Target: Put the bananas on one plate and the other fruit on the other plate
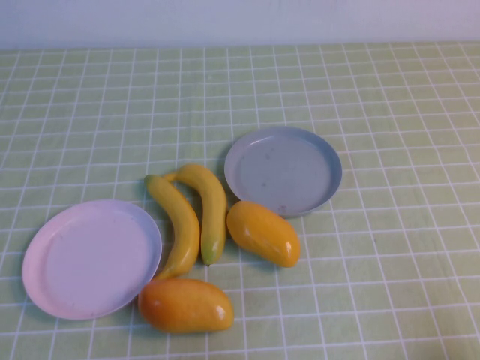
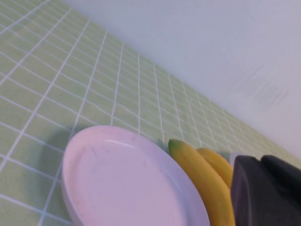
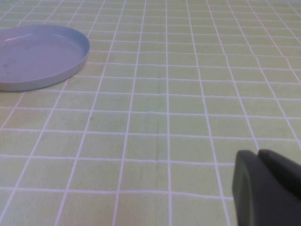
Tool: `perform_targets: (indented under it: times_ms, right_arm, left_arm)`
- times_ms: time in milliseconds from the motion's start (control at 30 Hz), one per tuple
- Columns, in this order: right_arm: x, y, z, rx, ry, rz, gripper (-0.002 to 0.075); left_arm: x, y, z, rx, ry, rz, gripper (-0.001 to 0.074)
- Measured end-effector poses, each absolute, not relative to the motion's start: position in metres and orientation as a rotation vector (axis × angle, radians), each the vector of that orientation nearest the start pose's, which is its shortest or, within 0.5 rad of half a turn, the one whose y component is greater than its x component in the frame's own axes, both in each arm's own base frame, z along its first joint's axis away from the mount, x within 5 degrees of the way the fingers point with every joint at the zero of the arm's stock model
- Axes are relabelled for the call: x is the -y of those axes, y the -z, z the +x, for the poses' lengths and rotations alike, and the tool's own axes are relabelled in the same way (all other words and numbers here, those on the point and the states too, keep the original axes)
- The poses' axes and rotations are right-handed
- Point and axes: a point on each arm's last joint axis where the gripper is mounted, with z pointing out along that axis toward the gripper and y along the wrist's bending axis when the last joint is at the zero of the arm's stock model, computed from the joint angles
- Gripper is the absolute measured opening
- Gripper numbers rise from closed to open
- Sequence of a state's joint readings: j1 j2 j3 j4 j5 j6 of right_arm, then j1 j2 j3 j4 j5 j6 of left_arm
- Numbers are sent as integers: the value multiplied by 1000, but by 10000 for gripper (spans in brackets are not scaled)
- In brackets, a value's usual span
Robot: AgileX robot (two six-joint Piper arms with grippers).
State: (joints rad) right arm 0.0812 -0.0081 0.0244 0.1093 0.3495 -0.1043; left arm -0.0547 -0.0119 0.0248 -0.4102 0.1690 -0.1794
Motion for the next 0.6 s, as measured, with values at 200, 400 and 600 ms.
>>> perform_targets:
  times_ms: [200, 400, 600]
  right_arm:
    - [-8, -174, 53, -1845, -90, -103, -15]
    - [-8, -174, 53, -1845, -90, -103, -15]
    - [-8, -174, 53, -1845, -90, -103, -15]
  left_arm:
    - [8, -196, 56, -1573, 583, -437, -2]
    - [12, -218, 54, -1622, 607, -399, -1]
    - [24, -264, 63, -1910, 537, -184, -2]
